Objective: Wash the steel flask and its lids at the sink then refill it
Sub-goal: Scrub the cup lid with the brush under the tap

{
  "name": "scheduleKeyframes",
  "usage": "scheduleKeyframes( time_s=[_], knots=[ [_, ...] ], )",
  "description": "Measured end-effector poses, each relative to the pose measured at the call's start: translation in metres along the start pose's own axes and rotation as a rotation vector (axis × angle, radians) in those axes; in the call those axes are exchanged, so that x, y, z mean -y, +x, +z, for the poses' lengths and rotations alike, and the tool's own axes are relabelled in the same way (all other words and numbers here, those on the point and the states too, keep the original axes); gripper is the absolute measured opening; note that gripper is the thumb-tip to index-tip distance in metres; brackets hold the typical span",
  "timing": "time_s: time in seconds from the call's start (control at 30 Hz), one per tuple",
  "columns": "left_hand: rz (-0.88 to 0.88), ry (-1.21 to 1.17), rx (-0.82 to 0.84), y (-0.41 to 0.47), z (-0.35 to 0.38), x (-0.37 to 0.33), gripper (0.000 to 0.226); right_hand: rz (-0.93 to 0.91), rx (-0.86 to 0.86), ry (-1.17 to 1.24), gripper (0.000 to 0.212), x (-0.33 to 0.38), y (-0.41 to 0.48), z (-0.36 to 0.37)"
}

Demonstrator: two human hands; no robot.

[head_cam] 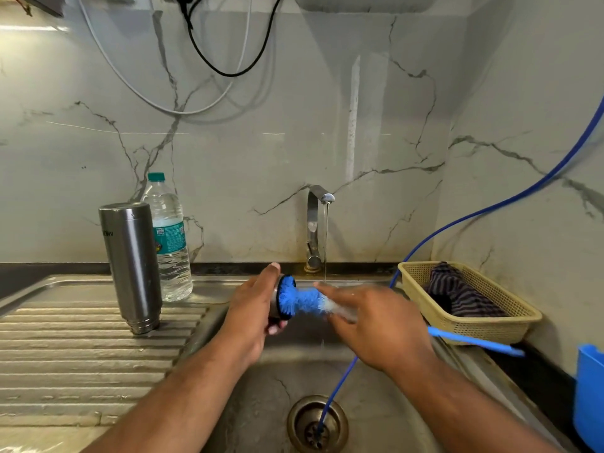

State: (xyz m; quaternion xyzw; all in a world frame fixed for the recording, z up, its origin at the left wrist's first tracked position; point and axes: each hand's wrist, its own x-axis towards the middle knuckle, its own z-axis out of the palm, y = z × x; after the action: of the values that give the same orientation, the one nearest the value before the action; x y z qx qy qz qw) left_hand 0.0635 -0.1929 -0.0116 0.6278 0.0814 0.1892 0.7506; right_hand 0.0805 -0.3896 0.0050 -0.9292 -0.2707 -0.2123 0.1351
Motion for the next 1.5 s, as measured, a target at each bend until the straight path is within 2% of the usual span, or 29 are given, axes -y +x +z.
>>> scheduleKeyframes(
  time_s=[0.07, 0.17, 0.3, 0.37, 0.47, 0.57, 0.67, 0.73, 0.8, 0.87, 0.9, 0.97, 1.03, 1.13, 1.23, 1.33, 1.4, 1.5],
  knots=[
    [-0.007, -0.018, -0.031, -0.001, -0.001, -0.003, 0.041, -0.127, -0.112, -0.084, 0.057, 0.006, -0.002, 0.003],
    [0.086, -0.015, -0.13, 0.003, -0.007, -0.003, 0.039, -0.137, 0.034, 0.259, 0.053, 0.018, -0.003, 0.01],
    [0.185, 0.033, -0.142, 0.002, -0.009, -0.003, 0.034, -0.078, 0.151, 0.595, 0.038, 0.019, 0.001, 0.012],
    [0.152, 0.046, -0.128, 0.002, -0.007, -0.001, 0.035, -0.083, 0.16, 0.522, 0.037, 0.014, 0.001, 0.01],
    [-0.028, -0.029, -0.118, 0.001, -0.006, -0.003, 0.04, -0.176, 0.067, 0.121, 0.05, 0.004, 0.004, 0.012],
    [-0.22, -0.201, 0.039, -0.001, -0.008, -0.013, 0.045, -0.202, -0.05, -0.029, 0.054, 0.001, 0.011, 0.013],
    [-0.187, -0.276, 0.303, 0.003, -0.017, -0.017, 0.054, -0.132, -0.055, 0.039, 0.053, -0.003, 0.014, 0.016],
    [-0.136, -0.283, 0.395, 0.006, -0.023, -0.014, 0.067, -0.047, -0.026, 0.226, 0.051, -0.006, 0.012, 0.018],
    [-0.091, -0.258, 0.413, 0.004, -0.025, -0.013, 0.068, 0.027, 0.02, 0.435, 0.048, -0.01, 0.012, 0.018],
    [-0.04, -0.191, 0.36, 0.003, -0.024, -0.013, 0.063, 0.026, 0.054, 0.523, 0.047, -0.012, 0.01, 0.016],
    [-0.02, -0.165, 0.333, 0.002, -0.024, -0.014, 0.067, -0.006, 0.046, 0.503, 0.048, -0.012, 0.009, 0.014],
    [-0.003, -0.127, 0.281, 0.002, -0.024, -0.015, 0.092, -0.09, 0.016, 0.376, 0.053, -0.014, 0.009, 0.011],
    [-0.017, -0.08, 0.22, 0.0, -0.022, -0.016, 0.099, -0.155, -0.01, 0.203, 0.055, -0.013, 0.011, 0.005],
    [-0.107, 0.029, 0.22, -0.005, -0.018, -0.015, 0.08, -0.212, -0.039, 0.055, 0.055, -0.009, 0.012, 0.001],
    [-0.092, 0.007, 0.249, -0.006, -0.014, -0.012, 0.068, -0.154, 0.029, 0.121, 0.051, -0.008, 0.008, 0.005],
    [-0.03, -0.108, 0.357, 0.0, -0.02, -0.01, 0.075, -0.039, 0.037, 0.329, 0.047, -0.009, 0.007, 0.004],
    [-0.004, -0.2, 0.447, 0.001, -0.022, -0.009, 0.073, -0.026, 0.005, 0.327, 0.046, -0.012, 0.008, 0.002],
    [0.008, -0.202, 0.38, -0.004, -0.017, -0.014, 0.065, -0.1, -0.037, 0.212, 0.051, -0.017, 0.009, 0.005]
  ],
)
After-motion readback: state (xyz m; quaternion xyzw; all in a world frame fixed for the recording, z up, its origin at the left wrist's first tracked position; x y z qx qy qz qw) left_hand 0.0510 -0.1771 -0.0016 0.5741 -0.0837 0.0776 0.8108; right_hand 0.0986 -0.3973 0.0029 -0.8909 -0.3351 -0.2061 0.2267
